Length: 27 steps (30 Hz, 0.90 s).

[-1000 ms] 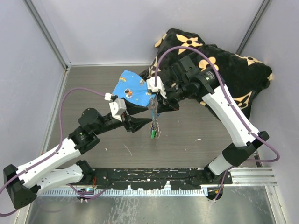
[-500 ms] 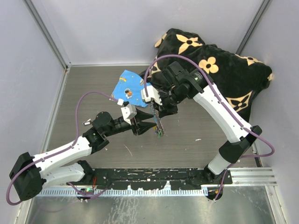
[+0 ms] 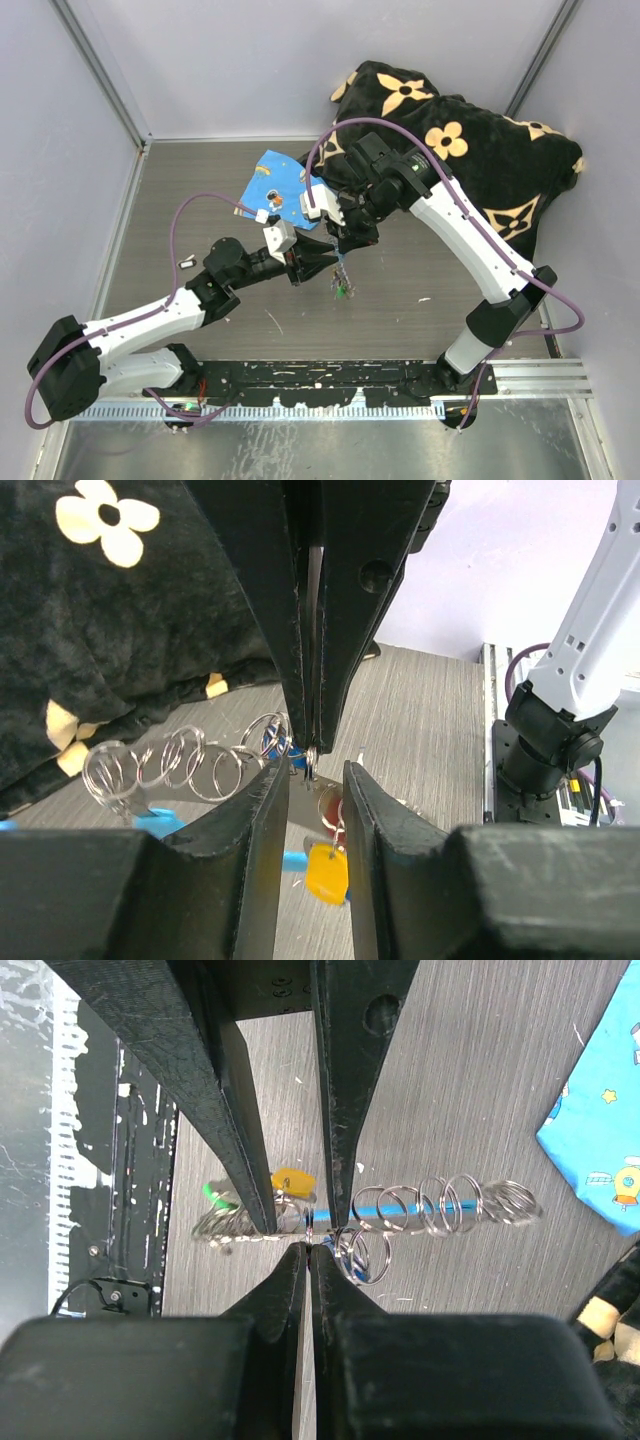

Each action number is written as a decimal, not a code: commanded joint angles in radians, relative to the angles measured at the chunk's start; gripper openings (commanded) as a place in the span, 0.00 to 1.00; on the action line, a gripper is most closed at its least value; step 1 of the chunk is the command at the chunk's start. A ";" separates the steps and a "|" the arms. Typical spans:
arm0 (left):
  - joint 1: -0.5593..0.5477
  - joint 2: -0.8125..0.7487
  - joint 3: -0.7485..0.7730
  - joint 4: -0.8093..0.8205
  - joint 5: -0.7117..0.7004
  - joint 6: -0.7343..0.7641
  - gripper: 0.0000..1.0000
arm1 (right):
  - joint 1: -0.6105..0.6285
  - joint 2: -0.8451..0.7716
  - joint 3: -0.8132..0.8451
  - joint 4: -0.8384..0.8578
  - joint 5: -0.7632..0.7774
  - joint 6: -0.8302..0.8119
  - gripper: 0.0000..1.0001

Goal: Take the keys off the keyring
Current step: Remove the key from the keyring.

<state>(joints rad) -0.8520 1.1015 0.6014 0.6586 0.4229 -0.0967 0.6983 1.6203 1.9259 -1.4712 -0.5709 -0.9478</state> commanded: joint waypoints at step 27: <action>0.003 -0.009 0.084 -0.063 0.053 0.048 0.00 | 0.009 -0.048 -0.016 0.027 -0.066 0.000 0.01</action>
<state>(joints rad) -0.8486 1.1294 0.6403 0.6018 0.4717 -0.0803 0.6983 1.6199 1.9038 -1.4818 -0.5858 -0.9474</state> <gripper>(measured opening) 0.010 0.080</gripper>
